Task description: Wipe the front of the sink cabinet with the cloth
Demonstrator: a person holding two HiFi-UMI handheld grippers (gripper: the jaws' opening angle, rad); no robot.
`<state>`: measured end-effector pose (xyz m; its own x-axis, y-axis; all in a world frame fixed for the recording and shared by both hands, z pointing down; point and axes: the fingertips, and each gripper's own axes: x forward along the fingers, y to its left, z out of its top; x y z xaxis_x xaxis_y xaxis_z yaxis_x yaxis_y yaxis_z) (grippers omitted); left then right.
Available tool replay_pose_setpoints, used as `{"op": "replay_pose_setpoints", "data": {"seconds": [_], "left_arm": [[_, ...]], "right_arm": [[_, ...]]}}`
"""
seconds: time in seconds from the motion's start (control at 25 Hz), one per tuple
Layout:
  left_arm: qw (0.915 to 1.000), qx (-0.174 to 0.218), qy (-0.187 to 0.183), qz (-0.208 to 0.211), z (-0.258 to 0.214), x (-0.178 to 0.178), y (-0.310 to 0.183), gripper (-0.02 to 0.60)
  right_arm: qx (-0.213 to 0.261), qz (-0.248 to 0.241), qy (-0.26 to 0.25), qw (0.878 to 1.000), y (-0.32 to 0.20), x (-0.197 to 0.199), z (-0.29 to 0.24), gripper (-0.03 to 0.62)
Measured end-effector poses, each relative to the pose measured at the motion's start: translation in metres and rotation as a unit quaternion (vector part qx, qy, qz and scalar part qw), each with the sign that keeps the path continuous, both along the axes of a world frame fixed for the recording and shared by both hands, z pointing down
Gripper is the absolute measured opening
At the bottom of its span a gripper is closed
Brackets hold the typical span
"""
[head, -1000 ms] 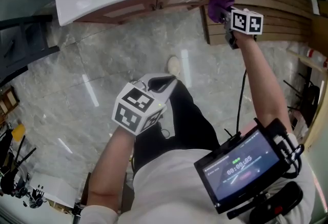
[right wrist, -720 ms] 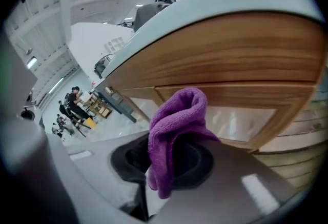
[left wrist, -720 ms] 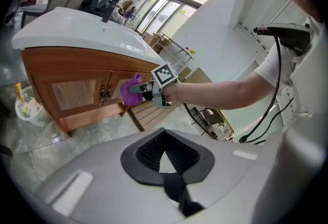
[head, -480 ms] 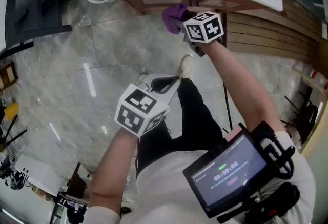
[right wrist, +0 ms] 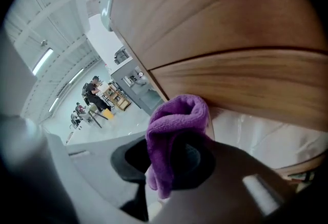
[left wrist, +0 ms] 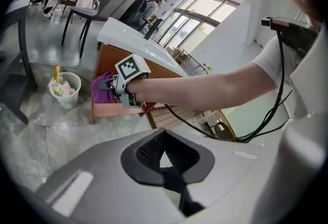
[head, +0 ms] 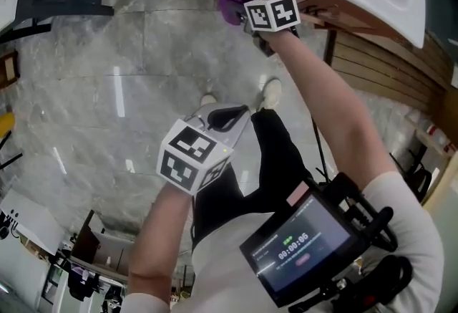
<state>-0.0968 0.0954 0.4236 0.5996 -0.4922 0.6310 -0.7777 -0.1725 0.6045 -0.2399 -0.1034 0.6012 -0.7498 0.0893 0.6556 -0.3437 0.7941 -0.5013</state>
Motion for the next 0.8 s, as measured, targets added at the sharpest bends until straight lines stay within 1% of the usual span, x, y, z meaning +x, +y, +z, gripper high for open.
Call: {"op": "replay_pose_setpoints", "data": {"seconds": [0.12,0.24,0.44,0.6,0.8], "left_arm": [[1.0000,-0.002,0.007,-0.002,0.009,-0.023,0.005,0.006],[0.9999,-0.001,0.010,0.007,0.011,-0.024,0.001,0.006],[0.9995,0.003,0.012,0.030,0.010,-0.003,-0.007,0.006],[0.9986,0.003,0.015,0.051,0.011,0.014,-0.017,0.006],[0.9966,0.005,0.017,0.080,0.008,0.053,-0.038,0.006]], "right_arm": [[-0.011,0.020,0.002,1.000,-0.003,-0.018,0.011,0.072],[-0.019,0.050,0.002,0.999,-0.014,-0.008,0.016,0.072],[-0.024,0.101,0.000,0.995,-0.036,0.034,0.017,0.072],[-0.022,0.124,0.002,0.992,-0.052,0.069,0.017,0.072],[-0.023,0.158,0.002,0.987,-0.081,0.132,0.014,0.072]]}}
